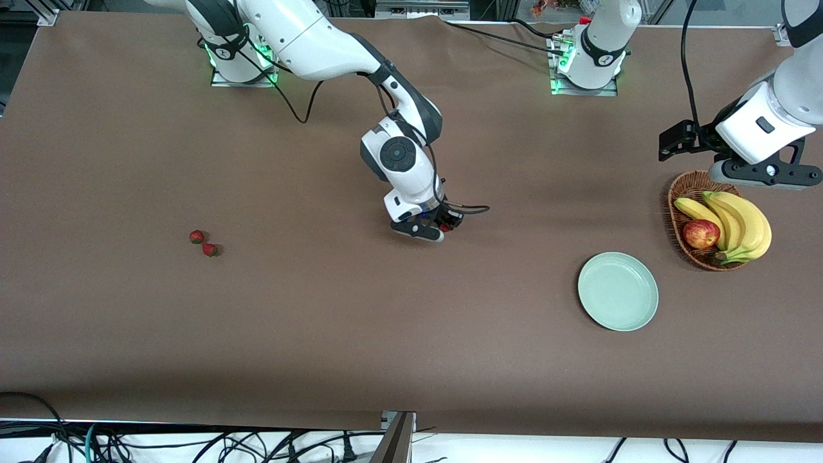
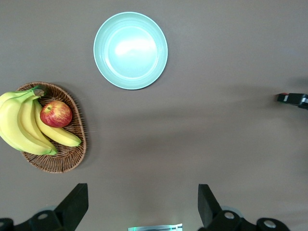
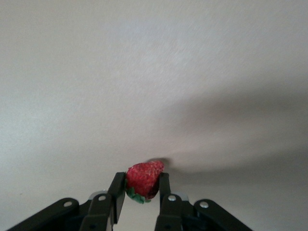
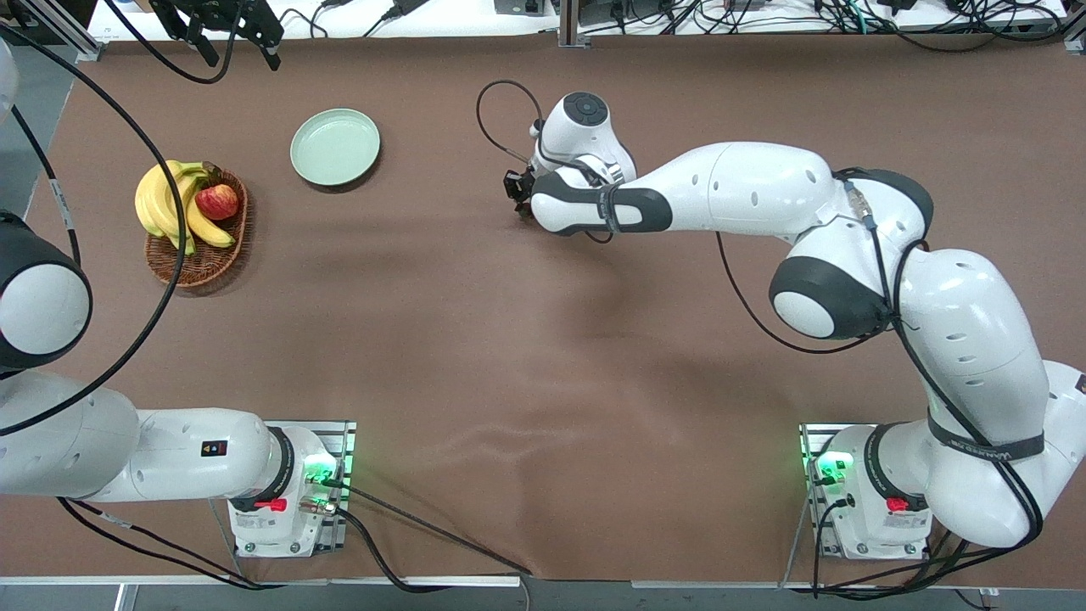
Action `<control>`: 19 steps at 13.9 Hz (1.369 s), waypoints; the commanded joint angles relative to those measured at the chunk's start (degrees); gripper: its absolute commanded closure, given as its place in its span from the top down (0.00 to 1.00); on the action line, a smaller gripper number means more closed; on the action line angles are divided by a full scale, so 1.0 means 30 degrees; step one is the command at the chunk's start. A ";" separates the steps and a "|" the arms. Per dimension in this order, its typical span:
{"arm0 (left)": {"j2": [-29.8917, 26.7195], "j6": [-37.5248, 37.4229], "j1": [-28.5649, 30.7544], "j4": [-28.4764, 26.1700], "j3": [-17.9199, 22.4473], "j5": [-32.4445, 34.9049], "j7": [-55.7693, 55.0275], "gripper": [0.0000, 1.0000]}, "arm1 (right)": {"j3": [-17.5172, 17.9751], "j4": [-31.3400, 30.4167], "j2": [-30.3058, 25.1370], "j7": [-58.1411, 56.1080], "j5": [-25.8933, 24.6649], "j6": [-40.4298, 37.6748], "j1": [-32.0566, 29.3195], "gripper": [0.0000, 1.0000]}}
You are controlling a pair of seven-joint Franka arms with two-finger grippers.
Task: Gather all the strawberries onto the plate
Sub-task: 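Carry the strawberry toward the table middle with the right gripper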
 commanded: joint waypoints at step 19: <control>0.0208 -0.0438 0.0039 0.0605 0.0025 -0.0218 0.0435 1.00 | -0.0676 0.4967 -0.2783 -1.1612 -0.0676 -1.6175 -0.7221 1.00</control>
